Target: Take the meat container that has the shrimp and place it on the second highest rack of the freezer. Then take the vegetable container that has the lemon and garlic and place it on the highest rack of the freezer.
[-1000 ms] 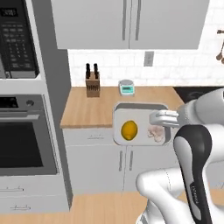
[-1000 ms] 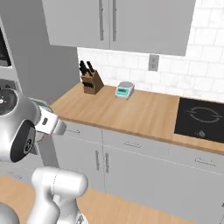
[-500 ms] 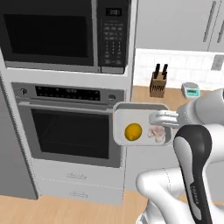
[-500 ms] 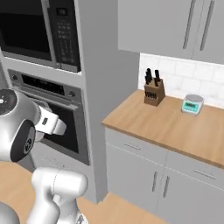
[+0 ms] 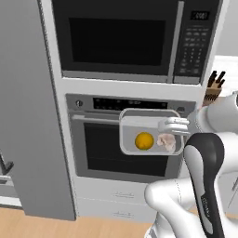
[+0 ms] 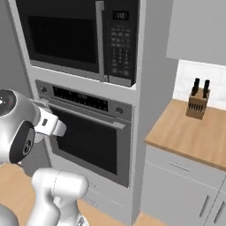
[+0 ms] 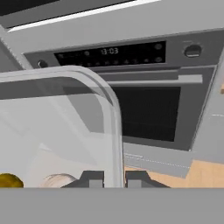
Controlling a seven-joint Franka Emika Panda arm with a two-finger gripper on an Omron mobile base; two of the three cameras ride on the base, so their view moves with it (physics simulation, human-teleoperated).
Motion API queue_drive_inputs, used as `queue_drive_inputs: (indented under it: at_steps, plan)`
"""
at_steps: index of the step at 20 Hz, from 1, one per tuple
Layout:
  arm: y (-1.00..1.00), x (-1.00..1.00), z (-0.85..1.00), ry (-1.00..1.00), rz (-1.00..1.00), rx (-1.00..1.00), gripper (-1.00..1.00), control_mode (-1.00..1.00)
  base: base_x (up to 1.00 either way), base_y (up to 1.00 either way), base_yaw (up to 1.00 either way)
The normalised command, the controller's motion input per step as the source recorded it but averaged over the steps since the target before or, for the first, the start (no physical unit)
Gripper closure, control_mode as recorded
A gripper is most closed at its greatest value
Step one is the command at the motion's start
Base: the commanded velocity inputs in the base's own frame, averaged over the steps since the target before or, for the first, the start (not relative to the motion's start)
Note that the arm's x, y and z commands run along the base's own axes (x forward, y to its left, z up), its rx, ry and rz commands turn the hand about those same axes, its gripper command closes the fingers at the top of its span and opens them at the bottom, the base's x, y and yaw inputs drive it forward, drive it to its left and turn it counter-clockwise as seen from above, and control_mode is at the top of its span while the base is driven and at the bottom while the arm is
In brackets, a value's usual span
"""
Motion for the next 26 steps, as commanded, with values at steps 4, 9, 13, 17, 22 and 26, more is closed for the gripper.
queue_drive_inputs:
  at_steps: [4, 9, 13, 17, 22, 26]
  plan:
    - [0.0, 0.0, 0.0, 0.0, 0.0, 0.0, 1.0, 1.0, 0.35, 0.98, -0.05]
    - [0.0, 0.0, 0.0, 0.0, 0.0, 0.0, 1.0, 1.0, 0.33, 1.0, -0.03]
    - [0.0, 0.0, 0.0, 0.0, 0.0, 0.0, 1.0, 1.0, 0.12, 0.97, -0.04]
    - [0.0, 0.0, 0.0, 0.0, 0.0, 0.0, 1.0, 1.0, 0.11, 0.86, -0.05]
    - [0.0, 0.0, 0.0, 0.0, 0.0, 0.0, 1.0, 1.0, 0.09, 0.81, -0.06]
    - [0.0, 0.0, 0.0, 0.0, 0.0, 0.0, 1.0, 1.0, 0.06, 0.66, -0.12]
